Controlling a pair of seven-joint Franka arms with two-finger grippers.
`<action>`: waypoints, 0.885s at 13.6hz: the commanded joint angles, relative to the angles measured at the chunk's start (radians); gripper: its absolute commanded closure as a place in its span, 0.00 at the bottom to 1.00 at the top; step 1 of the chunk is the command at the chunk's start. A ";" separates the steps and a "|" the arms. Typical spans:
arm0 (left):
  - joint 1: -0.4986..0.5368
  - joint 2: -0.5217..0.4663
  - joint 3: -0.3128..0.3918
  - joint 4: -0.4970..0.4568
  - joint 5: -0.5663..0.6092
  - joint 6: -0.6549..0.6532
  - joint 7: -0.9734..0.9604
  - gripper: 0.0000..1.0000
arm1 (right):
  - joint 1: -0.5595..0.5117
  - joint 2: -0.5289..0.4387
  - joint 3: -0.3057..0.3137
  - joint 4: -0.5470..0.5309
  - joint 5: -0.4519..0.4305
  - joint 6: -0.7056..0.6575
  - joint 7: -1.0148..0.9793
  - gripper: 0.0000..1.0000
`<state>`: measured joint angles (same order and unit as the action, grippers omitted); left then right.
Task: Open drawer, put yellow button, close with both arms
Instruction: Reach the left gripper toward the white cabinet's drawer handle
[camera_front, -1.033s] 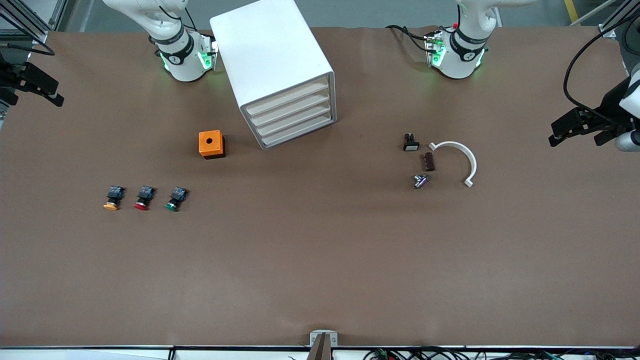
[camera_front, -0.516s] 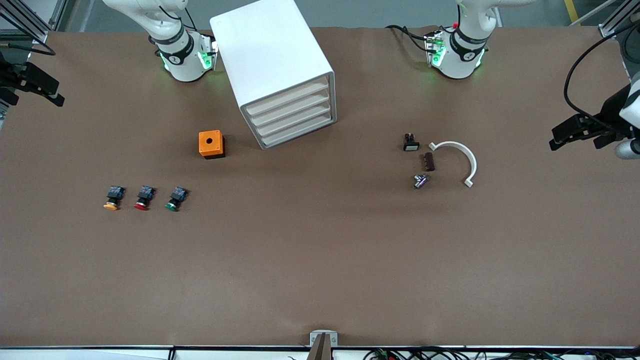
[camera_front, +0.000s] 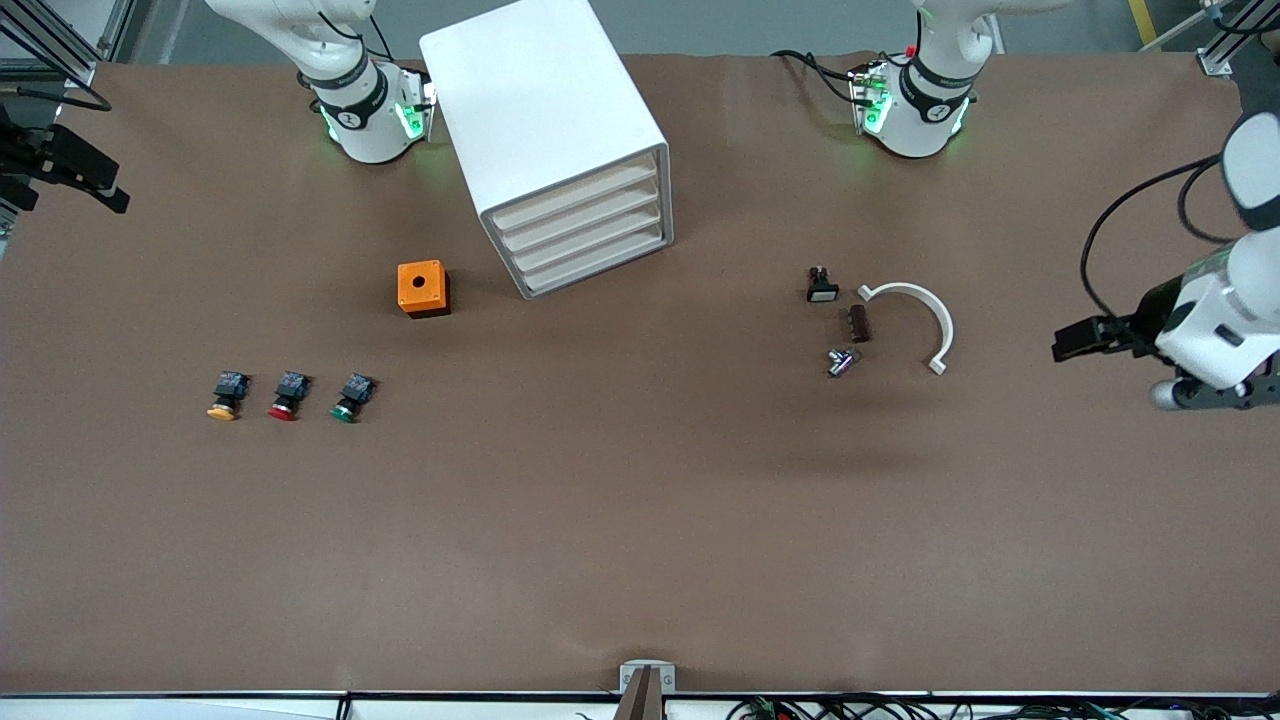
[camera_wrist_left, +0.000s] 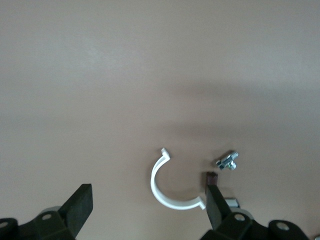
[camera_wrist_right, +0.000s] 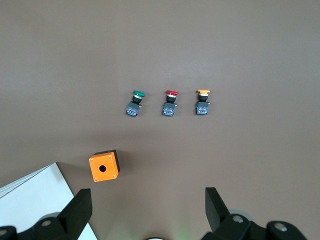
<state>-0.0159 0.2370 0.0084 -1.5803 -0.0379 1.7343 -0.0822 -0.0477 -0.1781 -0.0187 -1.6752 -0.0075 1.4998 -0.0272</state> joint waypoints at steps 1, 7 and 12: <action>-0.006 0.071 -0.001 0.025 -0.063 0.039 -0.060 0.00 | -0.001 -0.018 0.003 -0.015 0.001 -0.001 -0.005 0.00; -0.097 0.192 -0.008 0.025 -0.076 0.125 -0.255 0.00 | -0.003 -0.018 0.002 -0.014 0.001 -0.003 -0.005 0.00; -0.177 0.240 -0.024 0.020 -0.079 0.110 -0.453 0.00 | -0.004 -0.006 0.000 0.015 -0.003 -0.003 -0.005 0.00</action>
<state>-0.1746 0.4652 -0.0076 -1.5749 -0.1057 1.8587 -0.4625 -0.0477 -0.1781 -0.0203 -1.6717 -0.0072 1.5007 -0.0272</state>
